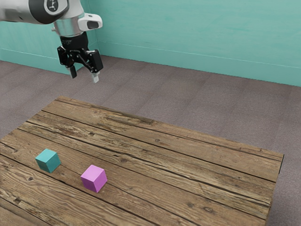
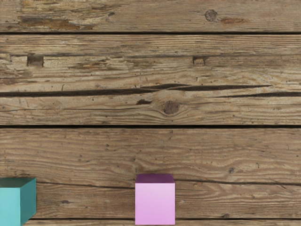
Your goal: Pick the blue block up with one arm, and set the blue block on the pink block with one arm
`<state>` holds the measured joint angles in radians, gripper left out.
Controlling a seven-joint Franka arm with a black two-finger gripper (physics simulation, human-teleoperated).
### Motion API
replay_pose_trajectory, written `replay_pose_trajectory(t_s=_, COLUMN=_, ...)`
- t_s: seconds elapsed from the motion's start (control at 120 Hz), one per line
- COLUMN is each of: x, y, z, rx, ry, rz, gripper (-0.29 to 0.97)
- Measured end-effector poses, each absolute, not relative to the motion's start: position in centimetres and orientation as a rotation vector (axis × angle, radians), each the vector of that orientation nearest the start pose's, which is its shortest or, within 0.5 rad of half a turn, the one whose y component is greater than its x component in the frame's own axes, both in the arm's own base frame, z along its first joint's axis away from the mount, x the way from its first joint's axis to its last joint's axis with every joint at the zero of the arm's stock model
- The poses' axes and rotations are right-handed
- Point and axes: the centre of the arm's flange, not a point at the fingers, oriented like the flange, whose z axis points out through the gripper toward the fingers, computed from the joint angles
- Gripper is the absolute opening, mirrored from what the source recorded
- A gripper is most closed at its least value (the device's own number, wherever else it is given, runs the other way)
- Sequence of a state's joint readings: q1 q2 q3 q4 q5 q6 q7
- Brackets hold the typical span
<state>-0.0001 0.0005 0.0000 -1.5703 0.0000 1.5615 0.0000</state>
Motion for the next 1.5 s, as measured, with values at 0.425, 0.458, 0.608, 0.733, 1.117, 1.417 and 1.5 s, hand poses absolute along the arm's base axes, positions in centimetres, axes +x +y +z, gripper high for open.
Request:
replay_pose_trajectory(t_s=0.425, x=48.8, y=4.0, z=80.6, rx=-3.108, ry=-0.193, rz=-0.357, gripper=0.68)
replay_pose_trajectory(t_s=0.458, x=48.5, y=2.9, z=80.9, rx=-3.103, ry=-0.163, rz=-0.353, gripper=0.68)
replay_pose_trajectory(t_s=0.608, x=51.1, y=-3.4, z=76.3, rx=-3.098, ry=0.051, rz=-0.194, gripper=0.68)
replay_pose_trajectory(t_s=0.733, x=55.8, y=-4.1, z=68.6, rx=-3.086, ry=0.114, rz=-0.037, gripper=0.68)
replay_pose_trajectory(t_s=1.117, x=55.6, y=1.3, z=56.1, rx=-2.967, ry=0.001, rz=-0.008, gripper=0.68)
replay_pose_trajectory(t_s=1.417, x=54.8, y=7.7, z=49.6, rx=-2.982, ry=-0.071, rz=0.053, gripper=0.68)
replay_pose_trajectory(t_s=1.5, x=54.5, y=10.0, z=45.9, rx=-3.044, ry=-0.095, rz=0.039, gripper=0.68)
